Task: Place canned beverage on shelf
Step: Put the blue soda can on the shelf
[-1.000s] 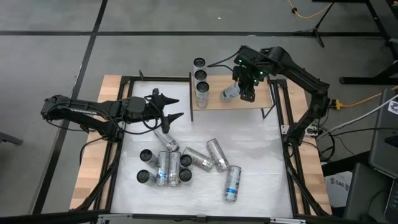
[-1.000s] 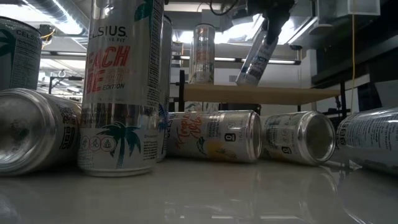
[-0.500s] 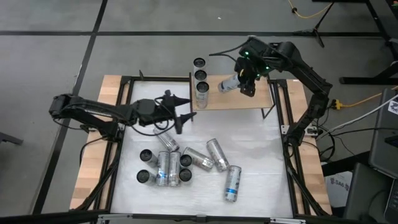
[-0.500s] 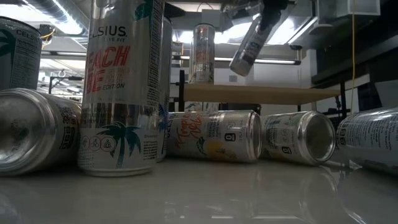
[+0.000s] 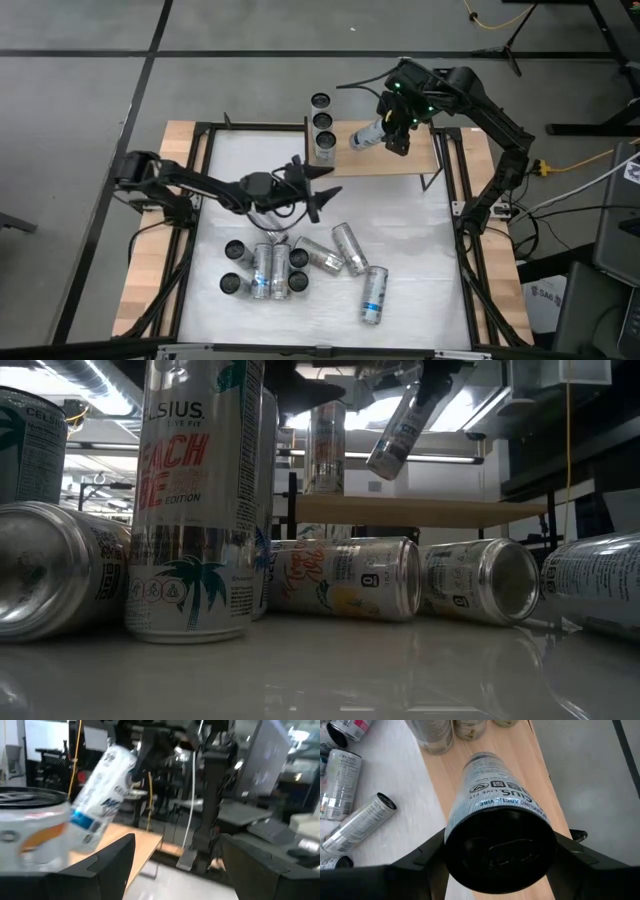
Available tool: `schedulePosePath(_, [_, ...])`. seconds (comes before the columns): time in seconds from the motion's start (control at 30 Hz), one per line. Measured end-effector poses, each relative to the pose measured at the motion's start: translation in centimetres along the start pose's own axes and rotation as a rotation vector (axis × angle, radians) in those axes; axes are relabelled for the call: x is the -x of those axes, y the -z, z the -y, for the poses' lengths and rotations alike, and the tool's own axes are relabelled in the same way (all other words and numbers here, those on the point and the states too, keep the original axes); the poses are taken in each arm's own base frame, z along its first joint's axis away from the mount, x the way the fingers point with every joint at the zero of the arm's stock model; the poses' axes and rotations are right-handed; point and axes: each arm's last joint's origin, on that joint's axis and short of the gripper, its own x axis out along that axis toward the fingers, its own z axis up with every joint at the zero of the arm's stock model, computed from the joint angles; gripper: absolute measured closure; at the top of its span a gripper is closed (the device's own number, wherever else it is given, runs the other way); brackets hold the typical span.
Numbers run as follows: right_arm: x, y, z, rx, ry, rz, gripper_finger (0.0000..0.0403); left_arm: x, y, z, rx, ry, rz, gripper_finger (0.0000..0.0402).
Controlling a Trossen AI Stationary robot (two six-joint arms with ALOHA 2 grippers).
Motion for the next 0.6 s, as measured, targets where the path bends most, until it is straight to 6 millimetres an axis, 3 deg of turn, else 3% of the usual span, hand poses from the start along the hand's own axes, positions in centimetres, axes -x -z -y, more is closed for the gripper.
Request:
schedulePosePath(0.13, [0.0,0.0,-0.1,-0.003,-0.026,0.007,0.0158,-1.1,0.8,0.7,0.011,0.011,0.02,0.0123])
schedulePosePath(0.43, [0.0,0.0,-0.1,-0.002,-0.025,0.007,0.0158,-5.8,0.7,2.7,-0.07,-0.001,0.031,0.013])
schedulePosePath(0.6, [0.0,0.0,-0.1,-0.002,-0.025,0.008,0.0158,-6.9,0.8,2.9,-0.079,-0.072,0.024,0.013])
